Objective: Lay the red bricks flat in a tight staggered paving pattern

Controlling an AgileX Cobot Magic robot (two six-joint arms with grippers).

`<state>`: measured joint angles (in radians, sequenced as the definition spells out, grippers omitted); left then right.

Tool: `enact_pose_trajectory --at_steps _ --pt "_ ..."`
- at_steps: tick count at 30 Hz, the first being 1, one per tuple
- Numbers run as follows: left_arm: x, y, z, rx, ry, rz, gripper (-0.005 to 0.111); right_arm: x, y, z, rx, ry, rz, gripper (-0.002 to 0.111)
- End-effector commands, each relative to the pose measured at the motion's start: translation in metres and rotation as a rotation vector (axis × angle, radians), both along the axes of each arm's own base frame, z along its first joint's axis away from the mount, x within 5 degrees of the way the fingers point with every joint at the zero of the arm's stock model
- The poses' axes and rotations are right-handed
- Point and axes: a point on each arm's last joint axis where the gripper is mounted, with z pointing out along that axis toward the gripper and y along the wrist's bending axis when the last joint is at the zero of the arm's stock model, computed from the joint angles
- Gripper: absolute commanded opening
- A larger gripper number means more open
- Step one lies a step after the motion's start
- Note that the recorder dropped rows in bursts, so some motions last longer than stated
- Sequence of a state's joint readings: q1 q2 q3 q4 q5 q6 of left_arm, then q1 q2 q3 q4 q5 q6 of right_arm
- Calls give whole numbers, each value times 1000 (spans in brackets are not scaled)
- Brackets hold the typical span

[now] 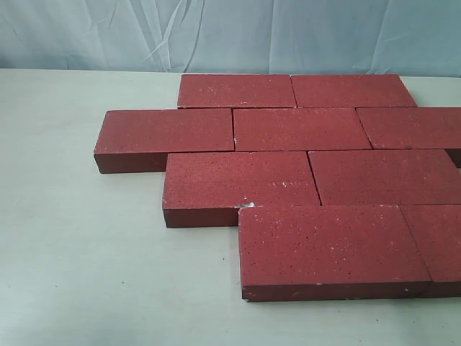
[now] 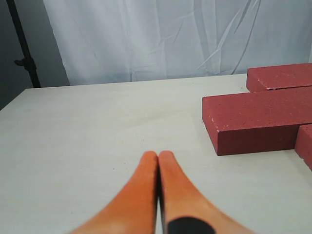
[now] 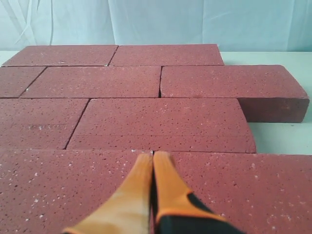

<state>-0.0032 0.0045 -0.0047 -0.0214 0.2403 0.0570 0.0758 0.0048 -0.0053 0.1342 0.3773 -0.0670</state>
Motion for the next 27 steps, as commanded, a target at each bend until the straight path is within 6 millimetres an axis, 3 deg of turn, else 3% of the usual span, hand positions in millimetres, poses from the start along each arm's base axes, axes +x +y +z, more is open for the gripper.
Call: enact_pose_trajectory --at_steps 1,27 --pt "0 0 -1 -6 -1 1 0 0 -1 0 -8 -13 -8 -1" --pt "0 0 -1 -6 -1 1 0 0 0 -1 10 -9 -6 -1"
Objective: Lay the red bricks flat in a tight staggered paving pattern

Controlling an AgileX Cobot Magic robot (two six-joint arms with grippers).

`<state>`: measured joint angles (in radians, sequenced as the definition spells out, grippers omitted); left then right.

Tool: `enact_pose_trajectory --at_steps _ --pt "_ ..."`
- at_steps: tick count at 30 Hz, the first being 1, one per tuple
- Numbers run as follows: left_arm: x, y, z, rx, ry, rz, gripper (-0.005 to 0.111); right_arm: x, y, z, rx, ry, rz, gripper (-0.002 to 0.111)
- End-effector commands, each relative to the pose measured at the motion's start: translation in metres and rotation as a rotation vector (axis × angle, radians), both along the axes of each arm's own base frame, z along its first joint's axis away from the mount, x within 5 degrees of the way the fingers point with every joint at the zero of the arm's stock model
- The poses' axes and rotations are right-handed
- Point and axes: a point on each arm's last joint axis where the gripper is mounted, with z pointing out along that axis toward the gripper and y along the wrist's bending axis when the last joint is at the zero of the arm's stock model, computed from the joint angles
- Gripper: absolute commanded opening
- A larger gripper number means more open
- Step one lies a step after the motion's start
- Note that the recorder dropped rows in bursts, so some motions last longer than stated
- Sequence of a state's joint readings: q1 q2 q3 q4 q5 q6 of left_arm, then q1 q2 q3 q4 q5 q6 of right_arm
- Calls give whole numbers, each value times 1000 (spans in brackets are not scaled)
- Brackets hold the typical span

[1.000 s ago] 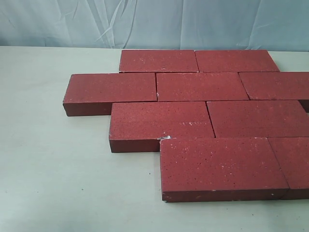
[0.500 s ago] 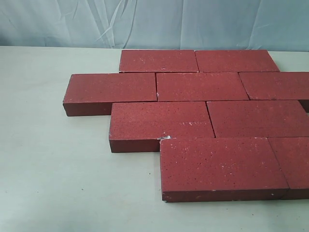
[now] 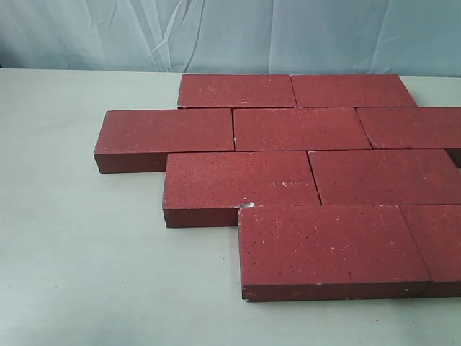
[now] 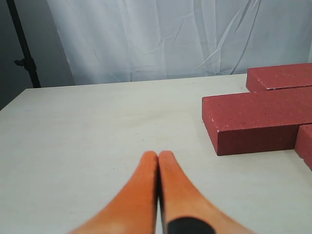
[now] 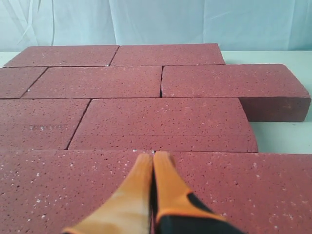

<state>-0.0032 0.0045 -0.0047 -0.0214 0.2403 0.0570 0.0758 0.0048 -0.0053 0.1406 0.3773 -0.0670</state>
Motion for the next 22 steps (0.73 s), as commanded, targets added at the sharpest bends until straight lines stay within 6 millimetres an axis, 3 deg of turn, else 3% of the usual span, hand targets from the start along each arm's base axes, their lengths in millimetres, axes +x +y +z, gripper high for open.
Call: enact_pose_trajectory --at_steps 1,22 --pt "0 0 -1 -6 -1 1 0 0 0 -1 3 -9 -7 -1" --pt "0 0 -1 -6 -1 1 0 0 0 0 26 -9 -5 -1"
